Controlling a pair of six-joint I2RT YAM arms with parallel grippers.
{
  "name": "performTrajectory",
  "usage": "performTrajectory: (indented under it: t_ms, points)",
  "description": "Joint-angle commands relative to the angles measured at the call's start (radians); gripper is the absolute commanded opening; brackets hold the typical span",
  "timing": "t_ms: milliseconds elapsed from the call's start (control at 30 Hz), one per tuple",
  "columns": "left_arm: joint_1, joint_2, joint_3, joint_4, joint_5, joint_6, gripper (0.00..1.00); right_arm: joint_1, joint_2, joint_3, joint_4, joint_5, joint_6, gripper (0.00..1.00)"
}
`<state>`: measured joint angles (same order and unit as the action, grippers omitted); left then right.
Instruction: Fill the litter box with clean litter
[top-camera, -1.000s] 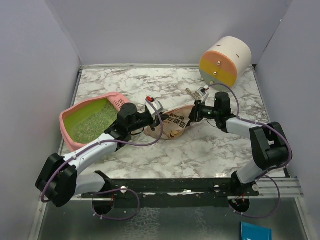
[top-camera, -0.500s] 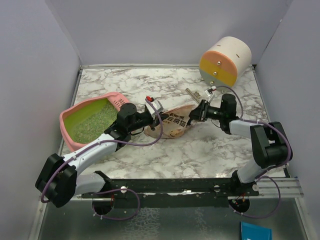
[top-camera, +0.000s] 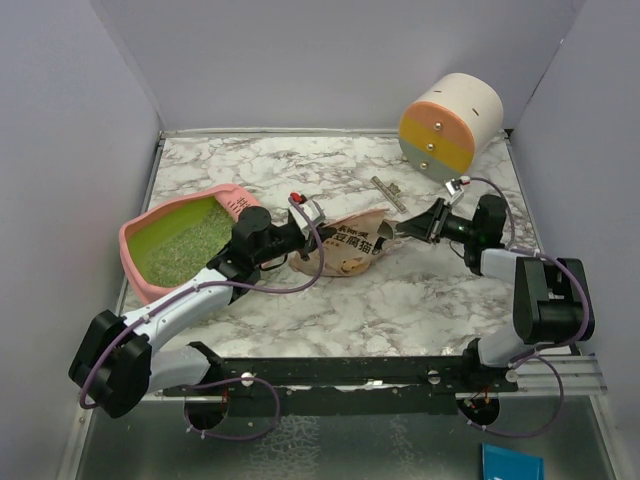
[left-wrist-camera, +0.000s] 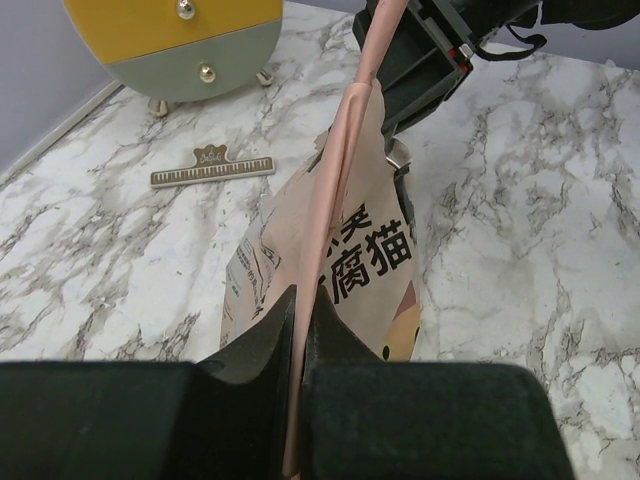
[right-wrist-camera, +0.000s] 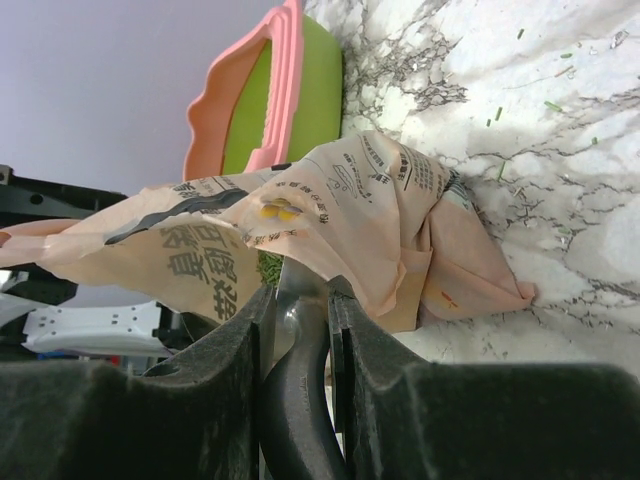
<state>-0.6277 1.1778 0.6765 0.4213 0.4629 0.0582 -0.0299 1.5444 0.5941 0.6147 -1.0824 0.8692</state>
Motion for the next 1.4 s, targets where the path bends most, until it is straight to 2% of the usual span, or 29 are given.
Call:
performTrajectory:
  t_ms: [0,200,367,467,633,700,1033,1367]
  points:
    - [0.003,-0.047,0.007,0.082,0.016,-0.004,0.0,-0.076,-0.032,-0.072,0.213,-0.057,0.167,0.01]
    - [0.003,-0.046,0.009,0.083,0.008,-0.009,0.0,-0.089,-0.015,-0.12,0.52,-0.053,0.353,0.01]
    - [0.003,-0.039,0.013,0.083,-0.029,-0.023,0.0,-0.09,-0.03,-0.114,0.619,-0.059,0.433,0.01]
    - [0.003,-0.032,0.017,0.083,-0.041,-0.032,0.0,-0.09,-0.087,-0.093,0.54,-0.062,0.401,0.01]
    - [0.003,-0.044,0.015,0.084,-0.056,-0.034,0.0,-0.091,-0.228,-0.022,0.208,-0.006,0.217,0.01]
    - [0.003,-0.052,0.013,0.083,-0.06,-0.031,0.0,-0.091,-0.256,-0.002,0.153,0.009,0.187,0.01]
    - [0.003,-0.083,0.006,0.083,-0.076,-0.042,0.03,-0.122,-0.207,0.019,0.178,-0.007,0.244,0.01]
    - [0.003,-0.102,0.005,0.083,-0.078,-0.059,0.13,-0.188,-0.119,-0.03,0.305,0.004,0.392,0.01]
